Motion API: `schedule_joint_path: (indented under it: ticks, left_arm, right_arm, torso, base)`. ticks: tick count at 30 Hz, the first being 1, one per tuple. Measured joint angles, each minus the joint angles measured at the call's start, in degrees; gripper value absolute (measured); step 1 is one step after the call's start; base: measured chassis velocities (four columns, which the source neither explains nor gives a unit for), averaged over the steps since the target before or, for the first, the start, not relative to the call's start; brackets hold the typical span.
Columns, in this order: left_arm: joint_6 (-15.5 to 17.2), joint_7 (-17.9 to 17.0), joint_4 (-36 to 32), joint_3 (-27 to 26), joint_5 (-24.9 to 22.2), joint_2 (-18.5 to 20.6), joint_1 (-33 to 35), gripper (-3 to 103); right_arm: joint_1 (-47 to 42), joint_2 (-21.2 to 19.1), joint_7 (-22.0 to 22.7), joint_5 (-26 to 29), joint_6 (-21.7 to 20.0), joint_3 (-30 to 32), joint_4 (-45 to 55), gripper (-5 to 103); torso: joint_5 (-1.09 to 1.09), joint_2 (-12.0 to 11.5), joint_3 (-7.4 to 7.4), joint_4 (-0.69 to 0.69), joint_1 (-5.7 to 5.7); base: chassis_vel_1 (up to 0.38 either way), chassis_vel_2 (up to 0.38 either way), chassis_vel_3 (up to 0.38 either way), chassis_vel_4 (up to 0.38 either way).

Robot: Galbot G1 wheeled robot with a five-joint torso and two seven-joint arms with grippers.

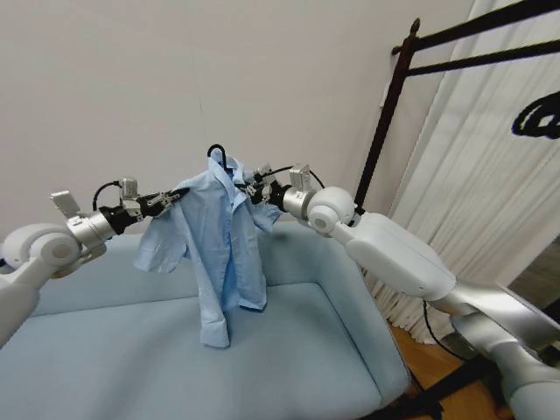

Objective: Pick up the clothes from the sofa and hang them on the clothes hanger.

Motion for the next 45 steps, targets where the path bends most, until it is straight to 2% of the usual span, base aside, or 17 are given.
schedule_joint_path:
  ticks: [7,10,11,12,13,20,22,23,26,32,35,37,38,40,41,42,45]
  left_arm:
    - [-0.52,0.88,0.26,0.00,-0.23,-0.08,0.00,3]
    - [-0.61,1.08,0.44,-0.08,-0.27,-0.09,0.13,3]
    - [-0.67,1.19,0.55,-0.10,-0.28,-0.11,0.14,3]
    - [-0.72,1.30,0.70,-0.11,-0.29,-0.16,0.15,3]
    - [-0.72,1.30,0.70,-0.11,-0.29,-0.16,0.15,3]
    - [-1.67,2.36,2.08,0.29,-0.78,-0.83,-0.24,3]
    - [-2.45,3.47,2.71,0.39,-1.39,-1.18,-0.25,3]
    - [-2.45,3.47,2.71,0.39,-1.39,-1.18,-0.25,3]
    - [-3.24,5.08,3.42,0.40,-2.15,-1.74,0.01,3]
    - [-4.13,6.86,4.39,0.32,-2.50,-2.35,0.70,3]
    - [-4.21,8.05,4.85,0.13,-2.45,-2.56,0.96,3]
    - [-4.22,9.78,5.33,-0.04,-2.32,-2.64,0.97,3]
    - [-4.22,9.78,5.33,-0.04,-2.32,-2.64,0.97,3]
    - [-4.22,11.80,5.80,-0.29,-1.96,-2.66,0.97,3]
    - [-4.22,11.80,5.80,-0.29,-1.96,-2.66,0.97,3]
    - [-4.22,13.07,6.06,-0.52,-1.63,-2.67,0.98,3]
    - [-4.24,15.72,6.56,-1.04,-0.96,-2.61,1.43,3]
  right_arm:
    - [0.14,0.28,2.35,0.13,0.07,-0.19,0.66,1]
    - [0.19,-0.22,2.91,0.17,0.07,-0.15,0.91,16]
    - [0.20,-0.47,3.13,0.16,0.07,-0.05,0.91,16]
    - [0.20,-0.87,3.26,0.15,0.11,0.21,0.90,27]
    - [0.20,-0.87,3.26,0.15,0.11,0.21,0.90,27]
    - [0.36,-2.32,3.27,0.39,0.08,1.77,1.11,49]
    - [0.38,-2.75,3.08,0.48,0.06,2.01,1.14,60]
    - [0.38,-2.75,3.08,0.48,0.06,2.01,1.14,60]
    - [0.32,-3.31,2.91,0.77,0.05,2.43,1.33,76]
    - [1.19,-4.20,1.28,2.75,0.05,4.49,0.80,92]
    - [3.28,-5.65,-3.03,5.94,-1.21,5.62,-0.88,99]
    - [5.56,-6.81,-10.32,7.59,-3.20,6.36,-4.01,100]
    - [5.56,-6.81,-10.32,7.59,-3.20,6.36,-4.01,100]
    - [7.71,-7.28,-19.89,6.90,-5.24,6.52,-8.72,100]
    - [7.71,-7.28,-19.89,6.90,-5.24,6.52,-8.72,100]
    - [8.86,-7.40,-23.98,5.89,-5.75,6.28,-11.11,100]
    - [11.26,-8.13,-26.82,7.26,-4.49,2.57,-13.96,100]
  torso:
    - [0.00,0.00,0.00,0.01,0.00]
    - [0.00,0.00,0.00,0.00,0.00]
    - [0.00,0.00,0.00,0.00,0.00]
    - [0.00,0.00,0.00,0.00,0.00]
    - [0.00,0.00,0.00,0.00,0.00]
    - [0.00,0.00,0.00,0.00,0.00]
    - [0.00,0.00,0.00,0.00,0.00]
    - [0.00,0.00,0.00,0.00,0.00]
    - [0.01,0.00,0.00,0.00,0.00]
    - [0.00,0.00,0.00,0.01,0.00]
    - [0.00,0.00,0.00,0.00,0.00]
    - [0.01,0.00,0.00,-0.01,0.00]
    - [0.01,0.00,0.00,-0.01,0.00]
    - [0.01,0.00,0.00,0.00,0.00]
    - [0.01,0.00,0.00,0.00,0.00]
    - [0.01,0.00,0.00,0.00,0.00]
    - [0.01,0.00,0.00,0.00,0.00]
  base:
    - [0.000,0.000,0.000,0.000]
    - [0.000,0.000,0.000,0.000]
    - [0.000,0.000,0.000,0.000]
    - [0.000,0.000,0.000,0.000]
    - [0.000,0.000,0.000,0.000]
    - [0.000,0.000,0.000,0.000]
    - [0.000,0.000,0.000,0.000]
    - [0.000,0.000,0.000,0.000]
    - [0.000,0.000,0.000,0.000]
    - [0.000,0.000,0.000,0.000]
    - [0.000,0.000,0.000,0.000]
    - [0.000,0.000,0.000,0.000]
    - [0.000,0.000,0.000,0.000]
    - [0.000,0.000,0.000,0.000]
    - [0.000,0.000,0.000,0.000]
    - [0.000,0.000,0.000,0.000]
    - [0.000,0.000,0.000,0.000]
